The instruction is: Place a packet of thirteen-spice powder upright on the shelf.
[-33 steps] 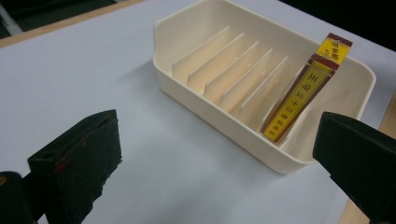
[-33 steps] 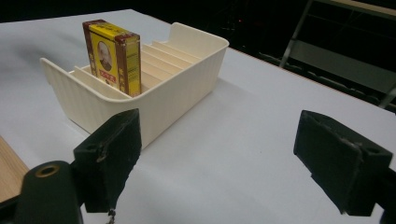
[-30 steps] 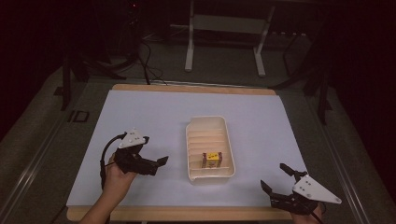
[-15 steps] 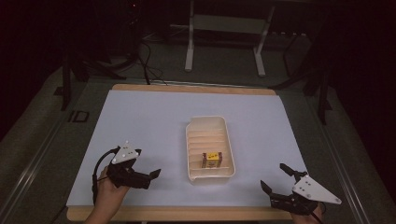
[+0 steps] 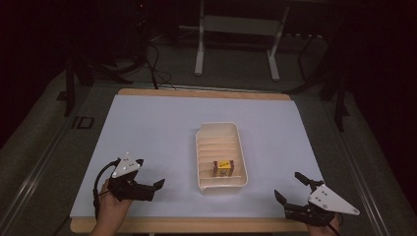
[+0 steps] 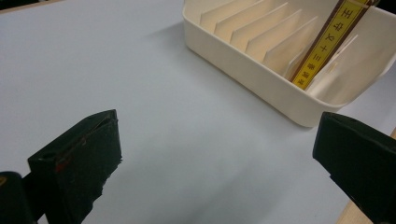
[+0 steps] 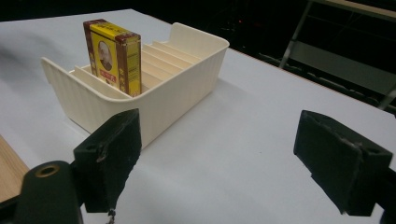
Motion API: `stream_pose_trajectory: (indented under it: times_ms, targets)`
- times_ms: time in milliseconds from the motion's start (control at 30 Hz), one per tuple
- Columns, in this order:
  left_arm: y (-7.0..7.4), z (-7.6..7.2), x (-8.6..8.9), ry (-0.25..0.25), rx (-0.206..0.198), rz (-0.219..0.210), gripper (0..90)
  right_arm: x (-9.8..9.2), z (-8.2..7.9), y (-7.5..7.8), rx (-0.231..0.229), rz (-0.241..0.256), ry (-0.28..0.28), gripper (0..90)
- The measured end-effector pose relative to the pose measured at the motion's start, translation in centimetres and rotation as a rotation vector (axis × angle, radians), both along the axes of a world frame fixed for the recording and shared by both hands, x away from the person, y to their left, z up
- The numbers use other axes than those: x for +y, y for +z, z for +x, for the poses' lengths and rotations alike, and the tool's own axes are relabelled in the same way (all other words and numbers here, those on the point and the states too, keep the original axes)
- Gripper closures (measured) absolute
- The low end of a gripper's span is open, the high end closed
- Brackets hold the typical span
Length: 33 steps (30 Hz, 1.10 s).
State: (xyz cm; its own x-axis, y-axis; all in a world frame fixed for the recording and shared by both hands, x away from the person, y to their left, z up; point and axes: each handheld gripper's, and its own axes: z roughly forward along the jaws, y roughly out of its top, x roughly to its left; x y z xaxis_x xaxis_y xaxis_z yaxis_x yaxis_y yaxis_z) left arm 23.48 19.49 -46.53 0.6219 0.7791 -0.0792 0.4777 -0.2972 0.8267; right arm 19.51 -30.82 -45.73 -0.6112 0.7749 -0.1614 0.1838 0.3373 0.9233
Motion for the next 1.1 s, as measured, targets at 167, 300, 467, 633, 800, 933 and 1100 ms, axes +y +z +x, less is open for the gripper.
stream_pose_trajectory:
  times_ms: [167,300,467,633,800,933,1100]
  targets:
    - [0.17,-0.21,0.1,0.011,-0.026,-0.007,1.2,-0.01,-0.02,0.02,-0.001,0.001,0.0,15.1]
    - [0.21,-0.3,0.22,0.02,-0.034,-0.013,1.2,-0.02,-0.03,0.02,-0.001,0.002,0.0,15.1]
    - [0.19,-0.28,0.27,0.018,-0.034,-0.02,1.2,-0.01,0.02,-0.01,0.0,0.0,0.001,15.1]
    - [0.27,-0.39,0.32,0.013,-0.044,-0.036,1.2,-0.06,0.04,-0.01,0.0,0.002,-0.003,15.1]
    - [0.22,-0.44,0.18,-0.004,-0.064,-0.046,1.2,-0.06,0.03,-0.01,-0.001,0.002,-0.007,15.1]
    - [0.04,-0.31,0.13,-0.011,-0.061,-0.043,1.2,-0.09,0.06,0.0,0.004,0.007,-0.007,15.1]
    - [0.04,-0.44,-0.1,-0.011,-0.074,-0.034,1.2,-0.07,0.07,0.0,0.006,0.008,-0.005,15.1]
